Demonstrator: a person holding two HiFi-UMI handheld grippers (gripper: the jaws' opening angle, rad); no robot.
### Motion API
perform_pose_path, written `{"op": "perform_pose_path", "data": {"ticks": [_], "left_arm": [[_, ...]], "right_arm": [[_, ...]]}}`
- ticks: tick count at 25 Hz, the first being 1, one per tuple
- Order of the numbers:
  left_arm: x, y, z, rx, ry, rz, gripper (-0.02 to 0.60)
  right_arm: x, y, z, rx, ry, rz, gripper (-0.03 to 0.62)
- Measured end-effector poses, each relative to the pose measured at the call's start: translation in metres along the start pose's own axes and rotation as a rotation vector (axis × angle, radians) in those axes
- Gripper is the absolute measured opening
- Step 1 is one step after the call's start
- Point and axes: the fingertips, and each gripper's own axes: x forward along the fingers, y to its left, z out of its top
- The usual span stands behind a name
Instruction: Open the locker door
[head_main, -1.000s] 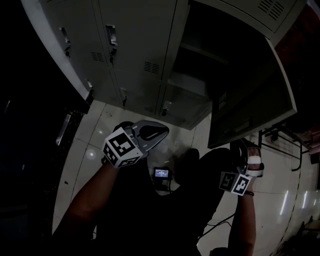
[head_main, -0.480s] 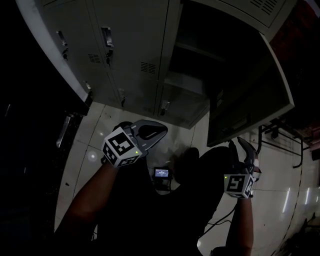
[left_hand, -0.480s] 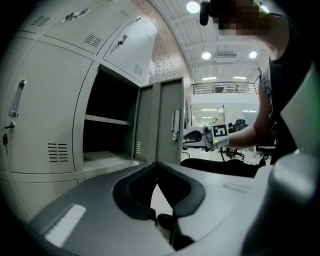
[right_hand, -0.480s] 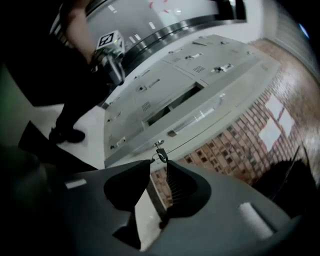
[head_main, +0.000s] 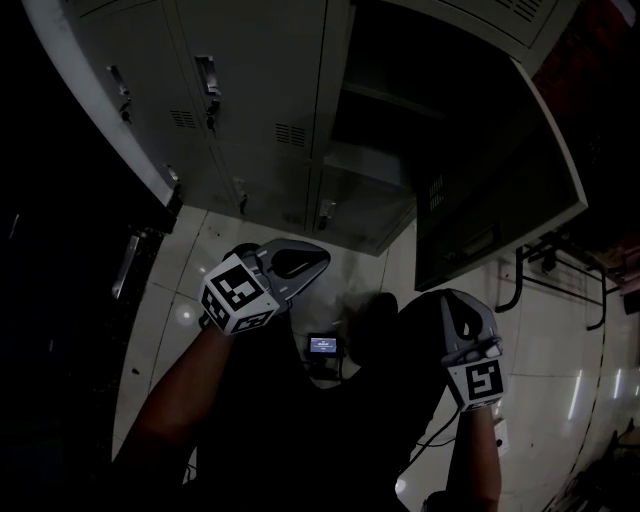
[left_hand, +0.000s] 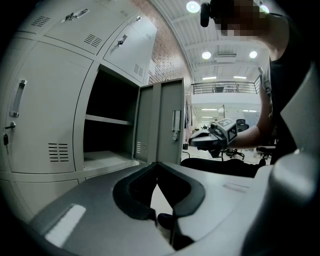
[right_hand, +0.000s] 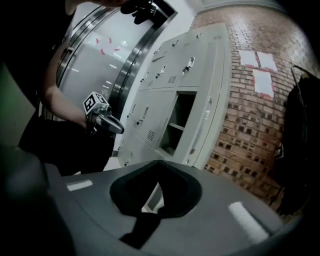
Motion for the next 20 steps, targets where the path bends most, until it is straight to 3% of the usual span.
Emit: {"op": "perform_pose_path", "data": {"ticks": [6, 11, 20], "left_arm": [[-0.001, 0.001, 0.000, 0.000, 0.002, 0.000, 0.012], [-0.002, 0.001, -0.001, 0.000, 0.006, -0.001, 0.012], [-0.001, 0.002, -0.002, 0.003, 0.011, -0.001, 0.012]], "right_arm": [[0.026, 0.022, 0.009, 0.177, -0.079, 0.168, 0.002], [0.030, 0.020, 0.012, 0.316, -0.132, 0.220, 0.002], [0.034, 0.026, 0.010, 0.312, -0.122, 0.233, 0.000]]}}
